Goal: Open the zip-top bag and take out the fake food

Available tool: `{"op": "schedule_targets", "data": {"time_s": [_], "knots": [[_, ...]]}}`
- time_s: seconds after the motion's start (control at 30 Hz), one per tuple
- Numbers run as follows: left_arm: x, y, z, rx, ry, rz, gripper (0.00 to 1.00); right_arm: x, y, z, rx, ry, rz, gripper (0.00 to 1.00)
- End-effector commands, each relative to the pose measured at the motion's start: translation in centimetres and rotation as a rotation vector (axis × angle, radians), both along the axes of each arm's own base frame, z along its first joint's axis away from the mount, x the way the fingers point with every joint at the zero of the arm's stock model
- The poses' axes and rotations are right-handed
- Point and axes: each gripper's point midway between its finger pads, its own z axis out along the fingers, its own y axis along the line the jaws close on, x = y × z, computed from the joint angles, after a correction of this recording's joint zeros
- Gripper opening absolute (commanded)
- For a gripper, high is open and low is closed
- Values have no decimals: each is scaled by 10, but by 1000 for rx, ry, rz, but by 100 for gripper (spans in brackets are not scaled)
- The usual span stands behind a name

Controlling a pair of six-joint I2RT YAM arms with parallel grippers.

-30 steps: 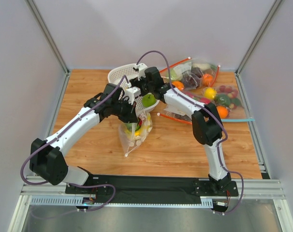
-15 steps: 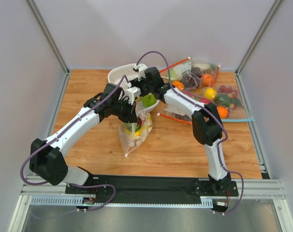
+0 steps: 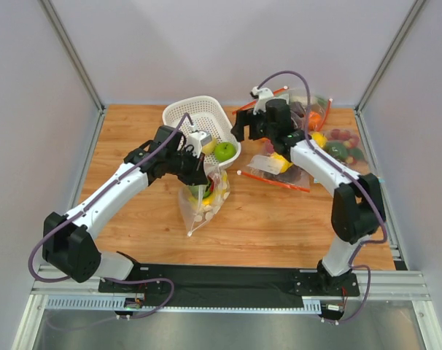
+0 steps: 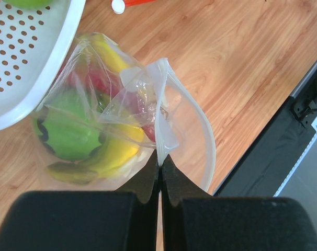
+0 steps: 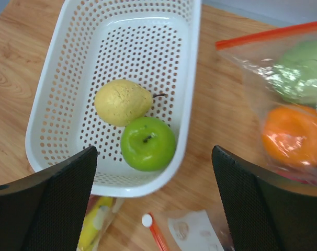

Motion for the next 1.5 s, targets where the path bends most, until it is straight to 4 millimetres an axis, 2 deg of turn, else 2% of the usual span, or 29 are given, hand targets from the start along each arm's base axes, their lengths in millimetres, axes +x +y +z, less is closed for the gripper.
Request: {"op": "schedule_targets", "data": {"time_s": [0.0,0.03,0.17,0.2,0.23,0.27,0.3,0.33,0.37,0.4,0.43,0.5,0.53,0.57,0.63,0.77,0.83,1.0,1.27,1.33,1.37,1.43,1.47], "knots": [[2,-3,26,-35,-78,-22,0,-15,-24,52,59,-120,-66,91],[2,-3,27,-35,-81,-21,0,-31,-29,57,65,-121,-56,91],[3,-2,26,-32,-80,-21,0,-73,-36,73,96,-133,-24,90],[3,-2,26,-32,-80,-21,0,-84,-31,74,100,-132,-2,90],[3,-3,26,-32,-80,-21,0,-100,-31,85,115,-147,21,89],[2,-3,27,-35,-83,-22,0,-111,-29,79,109,-131,42,88],[3,-3,26,-35,-82,-22,0,-130,-21,84,112,-128,81,88],[3,-3,26,-35,-82,-22,0,-138,-15,76,98,-108,106,86],[2,-3,27,-36,-80,-24,0,-151,-12,78,95,-115,131,83],[2,-3,27,-37,-80,-23,0,-170,3,75,87,-98,188,81],[2,-3,27,-38,-81,-23,0,-181,9,74,89,-92,218,78],[2,-3,27,-38,-79,-24,0,-211,28,69,117,-64,297,66],[2,-3,27,-38,-79,-24,0,-220,33,68,130,-50,321,62],[2,-3,27,-39,-80,-23,0,-226,38,66,143,-38,338,54],[2,-4,27,-39,-80,-25,0,-244,53,58,181,3,391,48],[2,-4,27,-42,-76,-23,0,-256,69,40,195,55,426,40],[2,-4,27,-43,-78,-23,0,-262,78,29,192,78,455,38],[1,-4,28,-45,-78,-26,0,-269,93,17,187,102,500,35],[1,-4,30,-48,-81,-25,0,-258,103,-18,109,141,462,34],[1,-4,29,-47,-81,-26,0,-256,106,-23,71,127,453,34],[0,-4,30,-49,-83,-28,0,-258,108,-32,38,139,450,34],[0,-4,30,-49,-83,-27,0,-249,109,-35,-12,112,414,34],[0,-4,31,-51,-85,-26,0,-247,109,-45,-49,116,399,35]]}}
